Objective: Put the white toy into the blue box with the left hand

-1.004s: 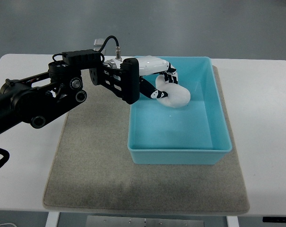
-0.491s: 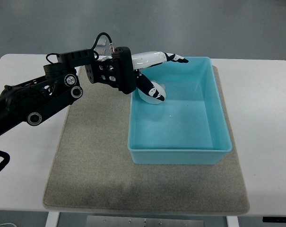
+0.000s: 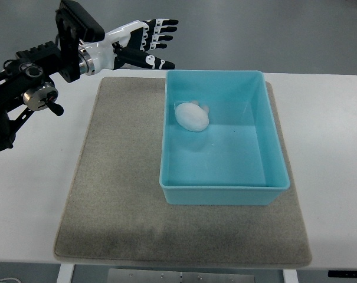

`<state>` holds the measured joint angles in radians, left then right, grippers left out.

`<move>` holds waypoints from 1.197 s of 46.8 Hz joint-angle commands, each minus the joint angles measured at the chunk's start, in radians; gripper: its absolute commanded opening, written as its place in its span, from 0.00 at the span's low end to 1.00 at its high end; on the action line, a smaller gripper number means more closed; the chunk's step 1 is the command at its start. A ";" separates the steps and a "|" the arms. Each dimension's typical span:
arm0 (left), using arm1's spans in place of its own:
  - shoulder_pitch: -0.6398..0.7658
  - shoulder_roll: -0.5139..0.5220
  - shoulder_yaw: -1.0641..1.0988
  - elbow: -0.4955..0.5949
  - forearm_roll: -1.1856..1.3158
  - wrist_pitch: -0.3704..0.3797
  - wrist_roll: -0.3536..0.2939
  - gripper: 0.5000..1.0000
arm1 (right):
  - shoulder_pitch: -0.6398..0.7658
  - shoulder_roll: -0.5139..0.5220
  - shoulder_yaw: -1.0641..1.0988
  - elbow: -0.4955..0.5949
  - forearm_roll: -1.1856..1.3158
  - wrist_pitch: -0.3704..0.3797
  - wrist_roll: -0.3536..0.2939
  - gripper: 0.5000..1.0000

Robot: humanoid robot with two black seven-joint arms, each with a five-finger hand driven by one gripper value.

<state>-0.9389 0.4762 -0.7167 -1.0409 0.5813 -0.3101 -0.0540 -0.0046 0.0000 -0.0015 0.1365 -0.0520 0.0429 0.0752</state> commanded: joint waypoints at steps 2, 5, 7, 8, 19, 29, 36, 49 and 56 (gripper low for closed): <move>0.040 0.027 -0.032 0.027 -0.173 -0.017 0.000 0.99 | 0.000 0.000 0.000 0.000 0.000 0.000 0.000 0.87; 0.063 0.036 -0.069 0.048 -0.242 -0.023 0.000 0.99 | 0.000 0.000 0.000 0.000 0.001 0.000 0.000 0.87; 0.075 0.042 -0.090 0.068 -0.271 -0.035 0.003 0.99 | 0.000 0.000 0.000 0.000 0.001 0.000 0.000 0.87; 0.081 0.042 -0.099 0.077 -0.287 -0.047 0.005 0.99 | 0.000 0.000 0.000 0.000 0.000 0.000 0.000 0.87; 0.152 0.053 -0.152 0.179 -0.518 -0.176 0.092 0.99 | 0.000 0.000 0.000 0.000 0.000 0.000 0.000 0.87; 0.198 0.056 -0.156 0.214 -0.600 -0.253 0.135 0.99 | 0.000 0.000 0.000 0.000 0.000 0.000 0.000 0.87; 0.199 0.055 -0.193 0.220 -0.606 -0.268 0.191 0.99 | 0.000 0.000 0.000 0.000 0.000 0.000 0.000 0.87; 0.203 0.056 -0.198 0.239 -0.626 -0.271 0.192 0.99 | 0.000 0.000 0.000 0.000 0.000 0.000 0.000 0.87; 0.203 0.056 -0.199 0.237 -0.627 -0.271 0.192 0.99 | 0.000 0.000 0.000 0.000 0.000 0.000 0.000 0.87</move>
<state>-0.7365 0.5321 -0.9147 -0.8010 -0.0443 -0.5816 0.1381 -0.0046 0.0000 -0.0015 0.1365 -0.0518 0.0429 0.0752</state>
